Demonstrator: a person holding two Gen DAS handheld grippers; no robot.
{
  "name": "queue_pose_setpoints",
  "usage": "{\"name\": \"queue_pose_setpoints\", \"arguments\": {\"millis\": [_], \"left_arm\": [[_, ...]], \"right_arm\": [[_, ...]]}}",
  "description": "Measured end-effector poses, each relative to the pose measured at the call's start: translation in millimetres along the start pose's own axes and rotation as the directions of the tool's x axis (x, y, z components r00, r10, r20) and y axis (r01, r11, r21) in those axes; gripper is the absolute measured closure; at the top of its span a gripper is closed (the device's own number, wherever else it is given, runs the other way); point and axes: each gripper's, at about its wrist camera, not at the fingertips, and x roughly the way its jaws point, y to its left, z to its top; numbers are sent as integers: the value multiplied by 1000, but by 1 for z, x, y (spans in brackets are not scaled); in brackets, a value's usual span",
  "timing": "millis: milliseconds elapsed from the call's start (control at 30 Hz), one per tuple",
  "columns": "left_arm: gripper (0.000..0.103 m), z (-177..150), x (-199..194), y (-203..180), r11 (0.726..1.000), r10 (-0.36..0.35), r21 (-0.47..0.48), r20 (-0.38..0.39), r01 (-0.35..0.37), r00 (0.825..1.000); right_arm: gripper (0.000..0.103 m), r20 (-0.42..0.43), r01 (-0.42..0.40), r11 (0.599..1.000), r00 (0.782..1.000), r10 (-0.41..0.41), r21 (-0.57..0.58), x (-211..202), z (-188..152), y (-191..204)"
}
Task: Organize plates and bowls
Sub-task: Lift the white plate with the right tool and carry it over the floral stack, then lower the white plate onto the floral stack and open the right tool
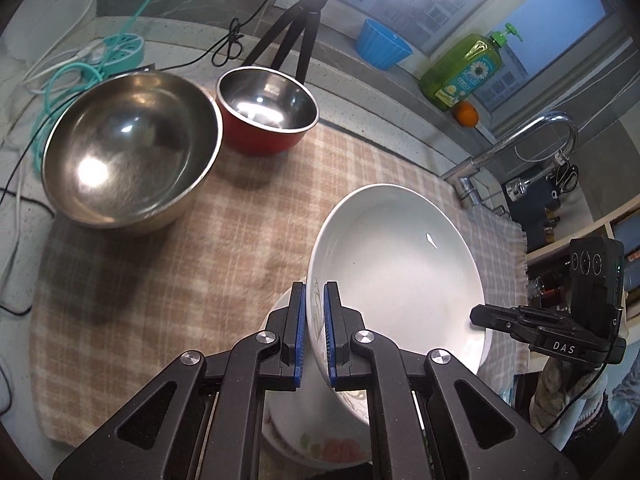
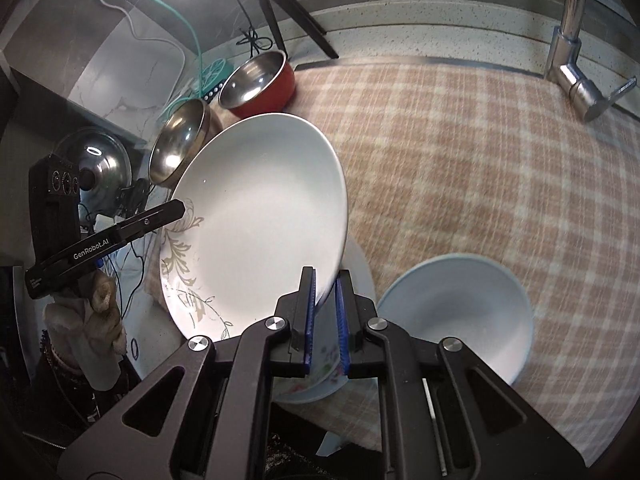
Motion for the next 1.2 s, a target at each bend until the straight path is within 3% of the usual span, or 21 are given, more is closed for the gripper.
{"name": "queue_pose_setpoints", "arguments": {"millis": [467, 1200], "left_arm": [[96, -36, 2, 6, 999, 16, 32, -66, -14, 998], [96, -43, 13, 14, 999, 32, 29, -97, -29, 995]], "right_arm": [[93, -58, 20, 999, 998, -18, 44, 21, -49, 1], [92, -96, 68, 997, 993, -65, 22, 34, -55, 5]]}}
